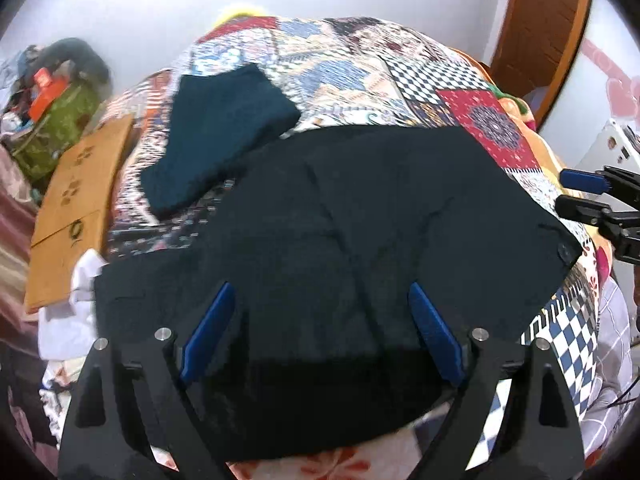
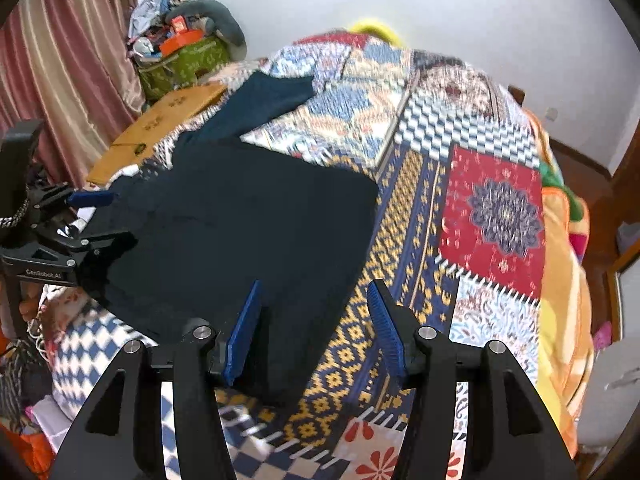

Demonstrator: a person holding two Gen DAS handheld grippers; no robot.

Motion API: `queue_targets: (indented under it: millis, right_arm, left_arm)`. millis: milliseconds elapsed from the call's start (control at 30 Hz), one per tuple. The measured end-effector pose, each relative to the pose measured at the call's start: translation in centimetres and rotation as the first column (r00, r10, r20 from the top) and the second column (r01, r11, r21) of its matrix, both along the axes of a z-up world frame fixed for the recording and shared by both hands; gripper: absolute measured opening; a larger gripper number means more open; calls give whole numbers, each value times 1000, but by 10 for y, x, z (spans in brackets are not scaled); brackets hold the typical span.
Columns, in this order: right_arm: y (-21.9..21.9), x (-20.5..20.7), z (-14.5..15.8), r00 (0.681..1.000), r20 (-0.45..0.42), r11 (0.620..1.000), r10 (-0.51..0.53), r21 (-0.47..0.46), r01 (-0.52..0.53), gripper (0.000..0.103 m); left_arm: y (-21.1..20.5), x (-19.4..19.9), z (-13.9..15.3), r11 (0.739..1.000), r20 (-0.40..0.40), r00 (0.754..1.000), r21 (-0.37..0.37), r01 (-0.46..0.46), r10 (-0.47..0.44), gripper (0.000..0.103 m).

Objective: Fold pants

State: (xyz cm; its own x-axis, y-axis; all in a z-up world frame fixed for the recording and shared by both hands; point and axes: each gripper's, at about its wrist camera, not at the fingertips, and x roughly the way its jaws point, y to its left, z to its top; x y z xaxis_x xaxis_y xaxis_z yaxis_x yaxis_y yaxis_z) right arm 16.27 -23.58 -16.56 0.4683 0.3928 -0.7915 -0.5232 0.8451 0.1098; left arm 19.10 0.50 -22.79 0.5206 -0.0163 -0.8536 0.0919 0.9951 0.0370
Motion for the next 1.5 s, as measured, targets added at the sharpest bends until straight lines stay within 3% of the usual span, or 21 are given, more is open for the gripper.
queue_targets:
  millis: [133,333,400,533,700,900,1100,1200,1333,1400,1433,1467,1500]
  right_arm:
    - [11,-5,18,999,43,999,12,47,-14,51]
    - [41,-5,38,993,104,993,52,102,-63,51]
    - [54,-3,37,993,103,992,63,101,-74,52]
    - [79,6,24,993,77,993,91,69,-96,52]
    - [103,9,-3,991,19,991,131,-1,-131,52]
    - [115,12,-32,985,-70,986,156,-50,-160,52]
    - [115,14,-31,983,-79,985,166,-33,-169,53]
    - [117,15,-31,983,-76,985,170,-30,-172,54]
    - [116,16,-33,982,-79,985,171,-11,-172,55]
    - [116,16,-33,982,-79,985,171,-4,-172,55]
    - [116,17,-33,982,-79,985,173,-4,-174,55]
    - [116,17,-33,981,-78,984,176,-4,-177,55]
    - [116,17,-33,981,-79,984,178,-2,-178,55]
  left_arm:
    - [26,-19,26,996,74,994,30,-80,77,89]
    - [95,-48,43,962,115,955,-43,-271,274,101]
    - [118,-57,34,942,78,940,-71,-328,333,101]
    - [157,-67,0,896,-75,914,-182,-405,399,101]
    - [183,-83,-44,823,-213,858,-250,-510,466,101]
    - [203,-97,-85,693,-364,791,-387,-608,492,101]
    - [206,-96,-113,548,-467,777,-551,-629,422,101]
    - [208,-87,-115,544,-461,777,-555,-630,430,102]
    - [213,-75,-119,517,-457,766,-566,-642,452,100]
    - [214,-72,-116,547,-439,754,-519,-656,488,76]
    - [213,-70,-113,578,-423,750,-478,-661,508,49]
    - [212,-72,-109,601,-399,757,-461,-653,517,35]
    - [210,-72,-105,613,-383,760,-451,-649,525,32]
